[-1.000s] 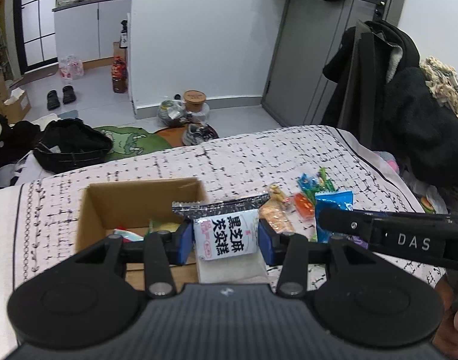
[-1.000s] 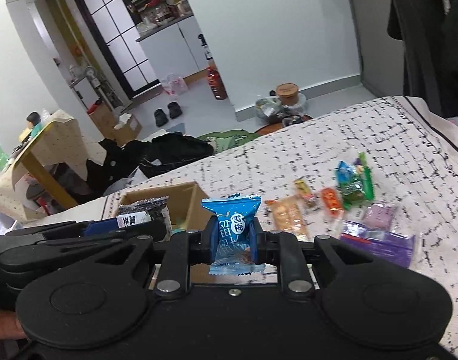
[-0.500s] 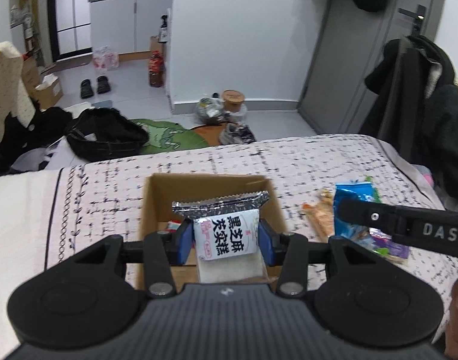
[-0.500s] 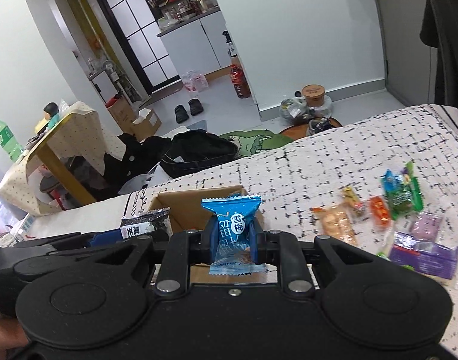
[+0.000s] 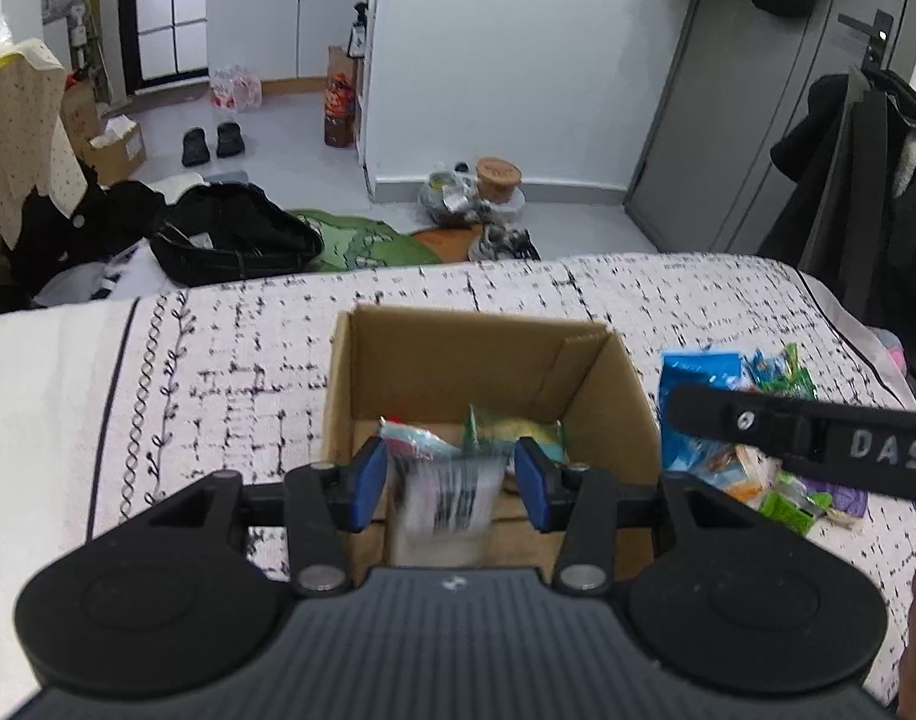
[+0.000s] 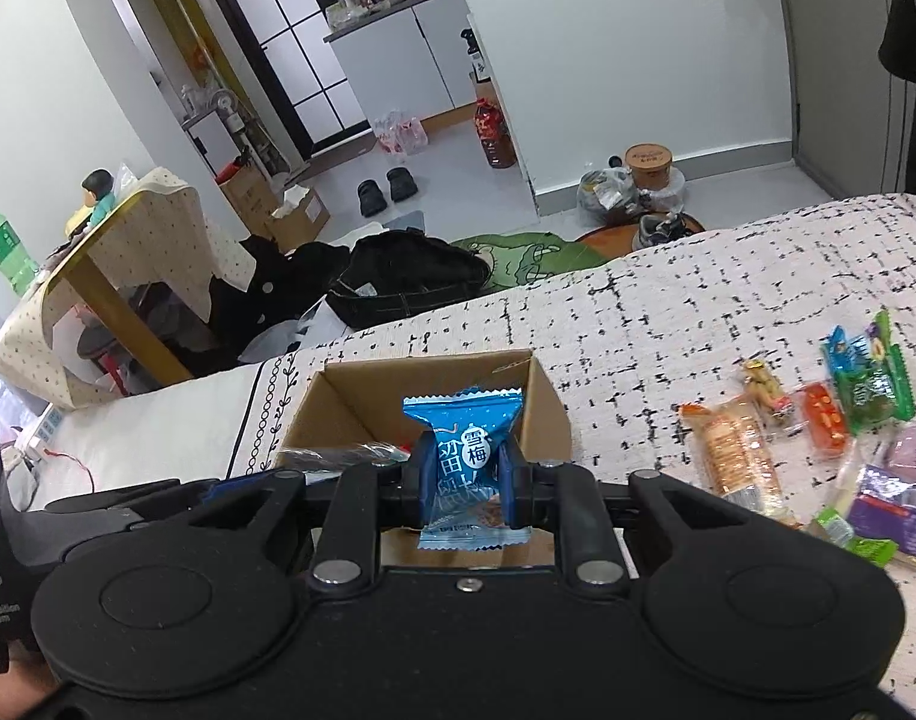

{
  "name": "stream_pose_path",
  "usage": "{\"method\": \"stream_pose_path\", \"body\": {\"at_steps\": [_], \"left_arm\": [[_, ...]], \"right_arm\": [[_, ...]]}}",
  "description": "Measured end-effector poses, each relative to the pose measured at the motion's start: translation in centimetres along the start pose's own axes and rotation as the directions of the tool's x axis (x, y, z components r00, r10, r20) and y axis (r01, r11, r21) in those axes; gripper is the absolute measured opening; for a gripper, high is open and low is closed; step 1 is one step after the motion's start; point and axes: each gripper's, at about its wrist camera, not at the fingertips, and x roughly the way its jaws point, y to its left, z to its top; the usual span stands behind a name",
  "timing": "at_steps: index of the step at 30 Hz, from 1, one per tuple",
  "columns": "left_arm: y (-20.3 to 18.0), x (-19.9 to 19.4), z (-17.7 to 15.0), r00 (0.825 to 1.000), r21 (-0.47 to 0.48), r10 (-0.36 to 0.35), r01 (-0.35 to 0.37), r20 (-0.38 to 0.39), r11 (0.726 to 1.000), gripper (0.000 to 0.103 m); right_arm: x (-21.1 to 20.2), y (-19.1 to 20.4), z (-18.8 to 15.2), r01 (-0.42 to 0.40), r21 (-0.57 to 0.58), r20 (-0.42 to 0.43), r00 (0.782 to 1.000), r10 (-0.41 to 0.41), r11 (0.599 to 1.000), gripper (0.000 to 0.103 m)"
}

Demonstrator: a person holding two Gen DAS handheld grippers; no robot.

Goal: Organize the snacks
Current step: 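Carry both snacks over the cardboard box and release them inside, then move both grippers back from the box toward the remaining snacks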

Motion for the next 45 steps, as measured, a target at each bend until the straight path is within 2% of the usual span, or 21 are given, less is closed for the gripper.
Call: {"method": "stream_pose_path", "body": {"at_steps": [8, 11, 13, 15, 18, 20, 22, 28, 36, 41, 45], "left_arm": [[0.8, -1.9, 0.7, 0.998, -0.028, 0.016, -0.014, 0.062, 1.000, 0.051], [1.4, -2.4, 0.7, 0.997, -0.050, 0.018, -0.014, 0.069, 0.999, 0.057], [1.6, -2.6, 0.6, 0.998, -0.062, 0.023, -0.019, 0.065, 0.998, 0.061], [1.6, -2.8, 0.5, 0.998, -0.070, 0.031, -0.027, 0.061, 0.997, 0.065], [1.5, -3.2, 0.2, 0.998, -0.087, 0.014, -0.009, 0.056, 0.996, 0.072], [1.4, -3.3, 0.0, 0.999, -0.104, 0.001, 0.004, 0.051, 0.995, 0.079], [1.1, -3.6, -0.3, 0.998, -0.107, -0.002, 0.008, 0.061, 0.994, 0.084], [0.4, -4.5, -0.3, 0.996, -0.118, -0.017, 0.027, 0.082, 0.993, 0.101], [-1.3, -5.8, -0.5, 0.994, -0.079, -0.028, 0.036, 0.103, 0.996, 0.103], [-2.6, -6.1, -0.6, 0.994, -0.043, -0.059, 0.064, 0.095, 0.997, 0.103], [-3.5, -6.2, -0.6, 0.992, -0.024, -0.076, 0.078, 0.097, 0.997, 0.103]], "right_arm": [[1.1, 0.6, 0.4, -0.038, 0.022, -0.011, 0.999, 0.038, 0.999, 0.021], [0.8, 0.7, 0.6, -0.059, 0.024, -0.001, 0.998, 0.059, 0.998, 0.029], [0.3, 0.5, 0.5, -0.064, 0.019, 0.012, 0.998, 0.063, 0.998, 0.044], [-0.1, 0.3, 0.5, -0.052, 0.021, 0.021, 0.998, 0.051, 0.998, 0.053], [-0.7, -0.4, 0.3, -0.041, 0.026, 0.025, 0.999, 0.041, 0.999, 0.058], [-1.3, -0.9, 0.2, -0.033, 0.026, 0.035, 0.999, 0.033, 0.999, 0.067], [-2.1, -1.3, 0.0, -0.019, 0.019, 0.050, 0.999, 0.018, 1.000, 0.081], [-3.8, -2.6, -0.4, 0.010, -0.003, 0.065, 0.998, -0.010, 1.000, 0.101], [-6.1, -3.6, -1.3, 0.055, -0.055, 0.063, 0.997, -0.052, 0.997, 0.103], [-7.5, -4.5, -1.5, 0.072, -0.025, 0.068, 0.995, -0.071, 0.997, 0.103], [-8.7, -5.4, -1.6, 0.116, -0.024, 0.087, 0.990, -0.114, 0.993, 0.103]]}}
